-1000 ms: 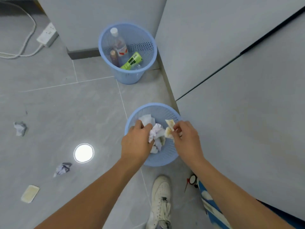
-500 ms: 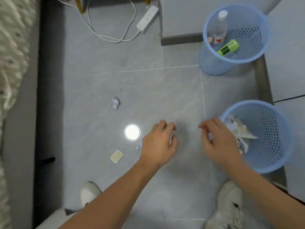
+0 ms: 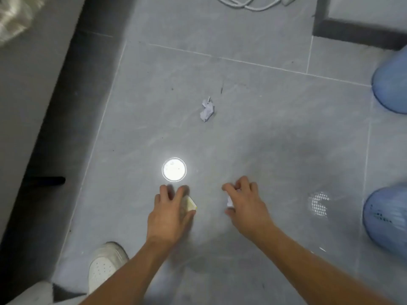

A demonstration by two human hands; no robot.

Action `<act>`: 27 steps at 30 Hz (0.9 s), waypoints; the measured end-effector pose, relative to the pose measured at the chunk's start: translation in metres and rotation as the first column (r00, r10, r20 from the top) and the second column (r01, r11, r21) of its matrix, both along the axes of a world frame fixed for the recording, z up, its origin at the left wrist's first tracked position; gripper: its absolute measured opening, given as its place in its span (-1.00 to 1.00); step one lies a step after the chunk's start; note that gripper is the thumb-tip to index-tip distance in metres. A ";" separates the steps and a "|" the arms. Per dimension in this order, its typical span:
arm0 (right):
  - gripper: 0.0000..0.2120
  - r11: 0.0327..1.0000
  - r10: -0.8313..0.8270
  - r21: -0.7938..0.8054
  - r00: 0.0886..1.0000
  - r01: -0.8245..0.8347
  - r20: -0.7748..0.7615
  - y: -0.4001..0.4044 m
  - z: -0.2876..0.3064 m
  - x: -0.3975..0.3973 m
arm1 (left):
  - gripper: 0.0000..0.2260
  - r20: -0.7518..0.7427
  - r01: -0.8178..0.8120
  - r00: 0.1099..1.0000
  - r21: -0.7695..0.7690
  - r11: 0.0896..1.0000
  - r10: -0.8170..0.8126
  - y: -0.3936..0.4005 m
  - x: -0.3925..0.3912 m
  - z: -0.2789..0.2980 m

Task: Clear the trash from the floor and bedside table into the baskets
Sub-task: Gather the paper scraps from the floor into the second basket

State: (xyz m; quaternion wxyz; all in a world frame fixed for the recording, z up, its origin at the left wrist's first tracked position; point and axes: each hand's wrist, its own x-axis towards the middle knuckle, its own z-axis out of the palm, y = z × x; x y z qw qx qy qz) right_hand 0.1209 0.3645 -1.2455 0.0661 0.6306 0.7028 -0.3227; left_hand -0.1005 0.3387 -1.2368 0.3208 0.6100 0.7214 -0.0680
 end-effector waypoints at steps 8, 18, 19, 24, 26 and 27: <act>-0.67 0.955 -0.046 0.281 0.982 0.097 -0.180 0.070 0.005 -0.001 | -0.86 0.240 0.068 0.966 0.128 0.989 -0.098 0.002 -0.009 -0.016; -0.77 0.910 0.100 0.410 0.991 -0.055 -0.090 0.256 -0.031 -0.095 | -0.80 0.542 -0.376 0.818 0.255 0.891 0.191 0.092 -0.046 -0.005; -0.82 0.894 0.130 0.437 0.991 -0.103 -0.033 0.248 -0.039 -0.097 | -0.80 0.547 -0.409 0.810 0.263 0.874 0.214 0.103 -0.048 -0.005; -0.94 0.794 0.175 0.560 0.971 -0.237 0.162 0.210 -0.047 -0.074 | -0.79 0.567 -0.482 0.777 0.259 0.837 0.272 0.127 -0.038 0.003; -0.98 0.801 0.204 0.540 0.965 -0.260 0.163 0.196 -0.041 -0.050 | -0.79 0.573 -0.454 0.783 0.262 0.852 0.242 0.126 -0.026 0.015; -0.97 0.815 0.207 0.524 0.969 -0.248 0.137 0.189 -0.038 -0.037 | -0.80 0.577 -0.437 0.786 0.262 0.861 0.223 0.124 -0.020 0.022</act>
